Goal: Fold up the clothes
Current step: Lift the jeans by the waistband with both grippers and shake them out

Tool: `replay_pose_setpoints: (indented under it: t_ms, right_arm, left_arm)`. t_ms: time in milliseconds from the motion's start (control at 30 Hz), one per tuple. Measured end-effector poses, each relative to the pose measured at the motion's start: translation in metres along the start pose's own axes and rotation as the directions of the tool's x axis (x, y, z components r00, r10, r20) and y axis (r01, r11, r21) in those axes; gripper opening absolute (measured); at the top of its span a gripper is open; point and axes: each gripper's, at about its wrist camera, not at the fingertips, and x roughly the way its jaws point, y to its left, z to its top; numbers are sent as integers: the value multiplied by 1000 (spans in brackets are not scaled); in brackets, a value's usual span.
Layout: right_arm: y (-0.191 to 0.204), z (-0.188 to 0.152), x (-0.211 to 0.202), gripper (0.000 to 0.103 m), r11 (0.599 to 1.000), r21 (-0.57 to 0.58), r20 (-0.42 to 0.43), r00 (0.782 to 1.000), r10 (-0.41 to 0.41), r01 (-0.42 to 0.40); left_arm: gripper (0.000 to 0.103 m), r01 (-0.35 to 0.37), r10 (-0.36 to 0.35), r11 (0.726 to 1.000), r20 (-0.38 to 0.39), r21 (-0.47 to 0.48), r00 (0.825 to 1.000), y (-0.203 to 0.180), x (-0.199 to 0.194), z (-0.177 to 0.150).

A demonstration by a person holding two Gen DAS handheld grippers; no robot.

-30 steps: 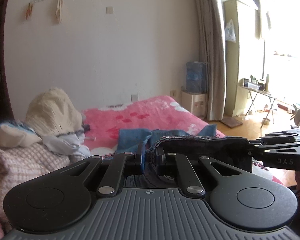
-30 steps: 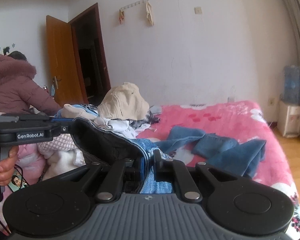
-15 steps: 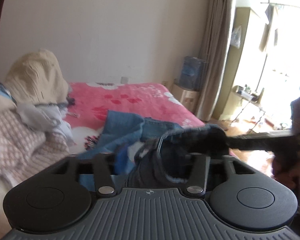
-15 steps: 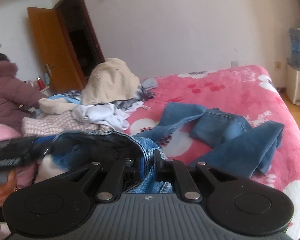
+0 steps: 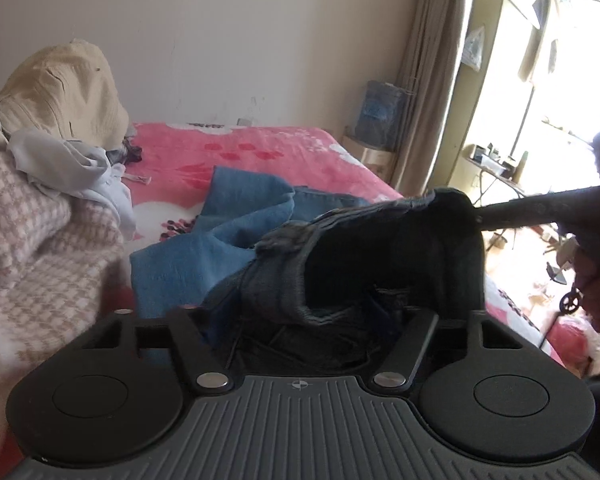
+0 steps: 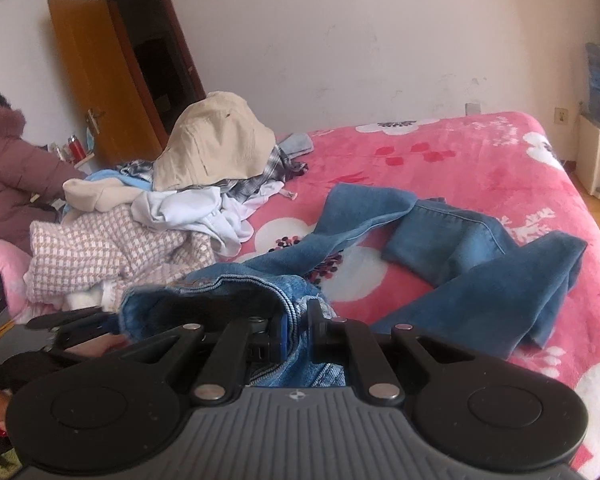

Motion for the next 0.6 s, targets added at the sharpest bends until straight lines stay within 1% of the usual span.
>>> replay_pose_setpoints:
  t_ms: [67,167,200,233,267,300,333,433,600]
  right_arm:
    - [4,0,-1,11,1000,-24,-9,1000,-3,3]
    - [10,3,-6,14,997,-77,-24,999,-32,30]
    - [12,4,-11,19,993,-106,-24,999,-47,44]
    - [14,5,-16,28,989,-135,-24,998,-62,58]
    - [17,6,-21,32,984,-163,-23,997,-77,72]
    - [20,7,-28,40,975,-205,-16,996,-93,88]
    - [25,8,-36,45,960,-258,-5,994,-110,105]
    - [37,10,-60,47,898,-419,43,991,-129,135]
    - [28,31,-87,47,900,-436,-3,1000,-10,8]
  left_arm:
    - [51,-23,23,999,-3,-21,1000,0,2,3]
    - [49,-35,35,998,-2,-51,999,1,0,5]
    - [48,-39,39,997,-2,-60,999,1,-1,6]
    - [48,-42,42,997,-2,-65,999,0,-1,6]
    - [48,-47,47,997,-4,-67,999,0,-1,7]
    - [48,-53,53,996,-6,-68,999,0,-1,8]
    - [48,-60,59,996,-9,-69,998,-1,0,9]
    - [47,-75,74,994,-14,-74,997,-1,0,11]
    - [48,-84,83,994,-15,-76,996,-5,-3,14]
